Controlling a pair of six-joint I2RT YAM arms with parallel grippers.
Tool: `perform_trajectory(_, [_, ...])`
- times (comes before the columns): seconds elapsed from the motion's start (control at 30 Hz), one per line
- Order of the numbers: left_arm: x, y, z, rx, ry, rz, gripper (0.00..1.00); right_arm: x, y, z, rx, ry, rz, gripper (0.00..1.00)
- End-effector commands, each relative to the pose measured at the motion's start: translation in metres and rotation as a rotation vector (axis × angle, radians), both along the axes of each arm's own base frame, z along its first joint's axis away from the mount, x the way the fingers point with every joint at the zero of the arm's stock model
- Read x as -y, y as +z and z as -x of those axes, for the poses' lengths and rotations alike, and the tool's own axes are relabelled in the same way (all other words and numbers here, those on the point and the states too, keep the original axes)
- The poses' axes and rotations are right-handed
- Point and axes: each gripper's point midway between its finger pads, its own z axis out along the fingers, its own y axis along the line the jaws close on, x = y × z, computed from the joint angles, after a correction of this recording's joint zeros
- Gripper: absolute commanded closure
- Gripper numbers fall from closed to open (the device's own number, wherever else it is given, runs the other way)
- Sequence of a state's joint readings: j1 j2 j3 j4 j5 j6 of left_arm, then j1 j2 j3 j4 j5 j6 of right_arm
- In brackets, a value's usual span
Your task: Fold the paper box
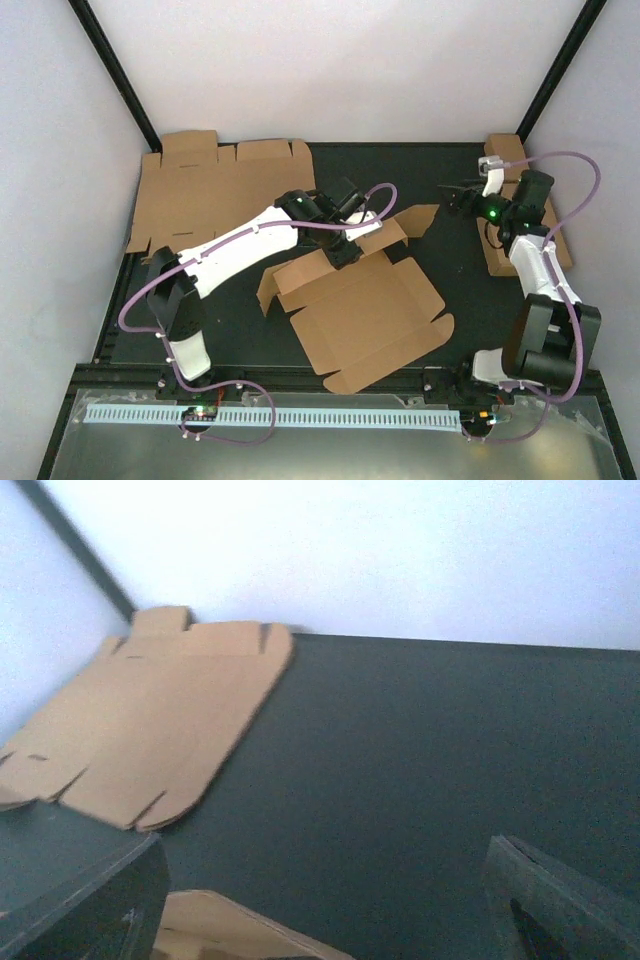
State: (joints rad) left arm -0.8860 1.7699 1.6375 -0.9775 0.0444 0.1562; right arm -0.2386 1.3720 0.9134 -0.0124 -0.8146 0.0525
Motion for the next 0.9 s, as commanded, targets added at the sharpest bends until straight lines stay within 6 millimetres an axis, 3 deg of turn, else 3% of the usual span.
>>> perform_trajectory(0.0, [-0.006,-0.029,0.023,-0.137,-0.054,-0.098,0.46,-0.033,0.003,0.019,0.079,0.26,0.056,0.06])
perform_trajectory(0.2, [-0.005,-0.027,0.022,-0.139,-0.055,-0.09,0.46,-0.062,-0.024,0.037,0.123,0.482,0.391,0.1])
perform_trajectory(0.33, [-0.004,-0.028,0.021,-0.139,-0.05,-0.091,0.46,-0.061,-0.044,0.036,0.058,0.512,0.449,0.25])
perform_trajectory(0.43, [-0.006,-0.028,0.021,-0.138,-0.045,-0.093,0.46,-0.059,-0.054,0.03,0.026,0.49,0.507,0.3])
perform_trajectory(0.57, [-0.005,-0.028,0.02,-0.137,-0.042,-0.095,0.46,-0.056,-0.056,0.025,0.031,0.468,0.551,0.38])
perform_trajectory(0.87, [-0.001,-0.019,0.012,-0.151,-0.02,-0.046,0.46,-0.053,-0.065,0.027,-0.044,0.455,0.622,0.65])
